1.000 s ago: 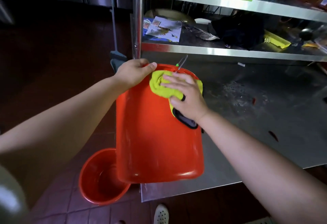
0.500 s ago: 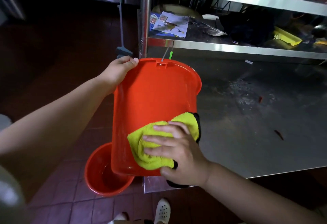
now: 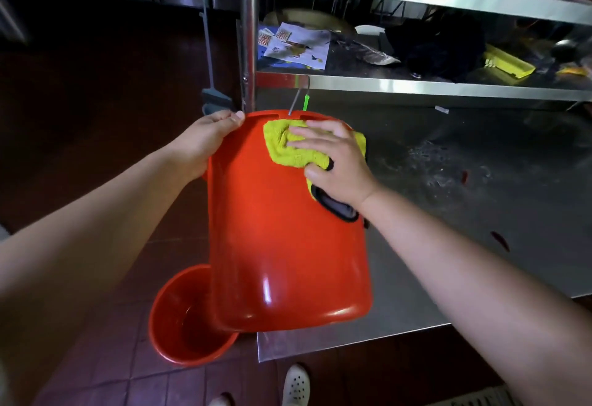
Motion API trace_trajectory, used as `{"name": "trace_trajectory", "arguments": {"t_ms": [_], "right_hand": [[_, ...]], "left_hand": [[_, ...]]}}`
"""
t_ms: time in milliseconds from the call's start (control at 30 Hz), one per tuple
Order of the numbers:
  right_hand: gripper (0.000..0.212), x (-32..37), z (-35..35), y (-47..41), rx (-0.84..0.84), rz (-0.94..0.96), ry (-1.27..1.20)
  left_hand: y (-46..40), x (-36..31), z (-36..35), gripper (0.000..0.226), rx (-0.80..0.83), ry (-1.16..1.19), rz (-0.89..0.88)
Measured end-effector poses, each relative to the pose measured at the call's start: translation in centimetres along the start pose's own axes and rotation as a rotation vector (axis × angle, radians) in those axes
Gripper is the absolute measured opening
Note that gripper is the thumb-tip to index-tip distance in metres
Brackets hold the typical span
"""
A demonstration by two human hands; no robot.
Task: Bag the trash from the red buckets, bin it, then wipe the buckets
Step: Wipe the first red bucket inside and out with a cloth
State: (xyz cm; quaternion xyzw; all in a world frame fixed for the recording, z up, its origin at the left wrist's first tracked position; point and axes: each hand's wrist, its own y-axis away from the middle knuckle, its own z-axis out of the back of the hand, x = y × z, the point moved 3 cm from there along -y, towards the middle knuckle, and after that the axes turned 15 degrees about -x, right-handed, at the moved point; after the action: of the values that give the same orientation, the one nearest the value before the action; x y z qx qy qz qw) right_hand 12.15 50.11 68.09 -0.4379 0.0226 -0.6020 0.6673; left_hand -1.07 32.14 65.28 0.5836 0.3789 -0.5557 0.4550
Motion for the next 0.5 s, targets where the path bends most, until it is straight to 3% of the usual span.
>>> {"name": "trace_trajectory", "arguments": {"t_ms": [167,267,300,400,433,500], "right_hand": [[0.041,-1.4,1.4,-0.7,0.109,0.031,0.071],[0.042,-1.5,2.2,0.4,0.083,-0.018,0.099],[0.042,-1.3,2.2,0.8,0.081,-0.024,0.109],[0.042,0.5,1.8,2.4,0.113,0.031,0.176],[0.042,1.4,1.6,3.2,0.134,0.081,0.206],[0.041,3.1,1.3,5.2,0.185,0.189,0.224]], "left_hand": [[0.6,1.5,-1.5,0.020,-0.004,0.031,0.086],[0.3,0.5,-3.1,0.008,-0.071,0.000,0.032],[0.0,-0.3,-3.6,0.006,-0.145,-0.064,-0.055],[0.0,-4.1,-6.5,0.044,-0.283,-0.566,-0.591],[0.4,-5.1,-8.1,0.049,-0.218,-0.676,-0.732],[0.7,-5.6,-10.5,0.045,-0.056,-0.882,-0.824]]}}
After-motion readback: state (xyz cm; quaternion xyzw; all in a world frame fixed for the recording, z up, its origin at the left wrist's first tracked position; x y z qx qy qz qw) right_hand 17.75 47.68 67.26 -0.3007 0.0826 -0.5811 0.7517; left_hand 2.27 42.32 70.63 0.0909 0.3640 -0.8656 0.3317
